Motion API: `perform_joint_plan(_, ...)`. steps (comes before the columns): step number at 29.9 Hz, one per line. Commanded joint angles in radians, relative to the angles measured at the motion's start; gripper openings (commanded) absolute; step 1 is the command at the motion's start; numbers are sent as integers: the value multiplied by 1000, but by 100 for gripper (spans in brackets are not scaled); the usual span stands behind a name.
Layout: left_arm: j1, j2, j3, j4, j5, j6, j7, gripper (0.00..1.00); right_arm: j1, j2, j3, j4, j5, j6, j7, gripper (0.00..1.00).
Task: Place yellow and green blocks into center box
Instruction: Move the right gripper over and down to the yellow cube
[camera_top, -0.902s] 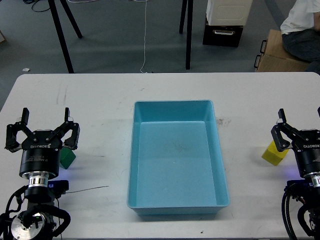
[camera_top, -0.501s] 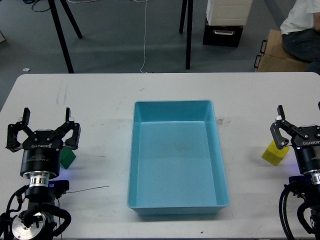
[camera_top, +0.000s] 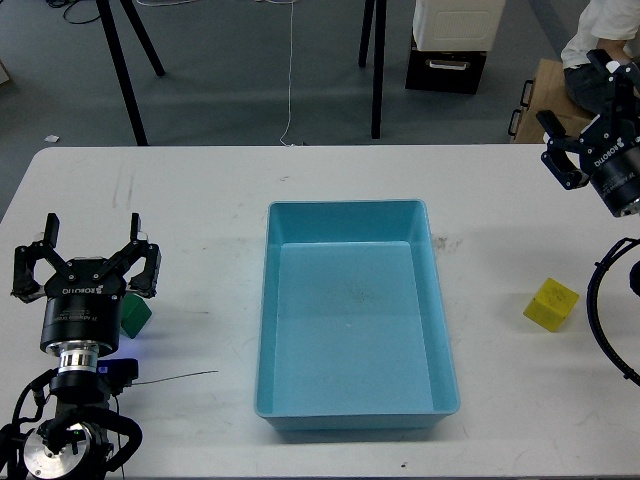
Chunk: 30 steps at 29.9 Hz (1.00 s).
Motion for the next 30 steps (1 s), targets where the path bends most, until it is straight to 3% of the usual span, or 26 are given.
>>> perform_joint_plan(1, -1, 0, 0, 0, 1, 1, 0, 100, 160, -114, -238, -117, -235, -7, 172, 98)
perform_joint_plan(4, -1, 0, 0, 0, 1, 0, 0, 100, 291, -157, -446, -197, -424, -10, 363, 98)
perform_joint_plan(5, -1, 0, 0, 0, 1, 0, 0, 100, 329, -167, -509, -223, -461, -10, 403, 98)
perform_joint_plan(12, -1, 0, 0, 2, 1, -2, 0, 100, 614, -358, -919, -248, -699, 16, 403, 97)
perform_joint_plan(16, -1, 0, 0, 2, 1, -2, 0, 100, 811, -406, -1177, -245, -816, 111, 403, 97)
perform_joint_plan(20, -1, 0, 0, 6, 1, -2, 0, 100, 931, -504, -1376, -176, -863, 125, 403, 97)
perform_joint_plan(30, -5, 0, 2, 12, 1, -2, 0, 100, 934, -679, -1530, 48, -1003, 230, 403, 97)
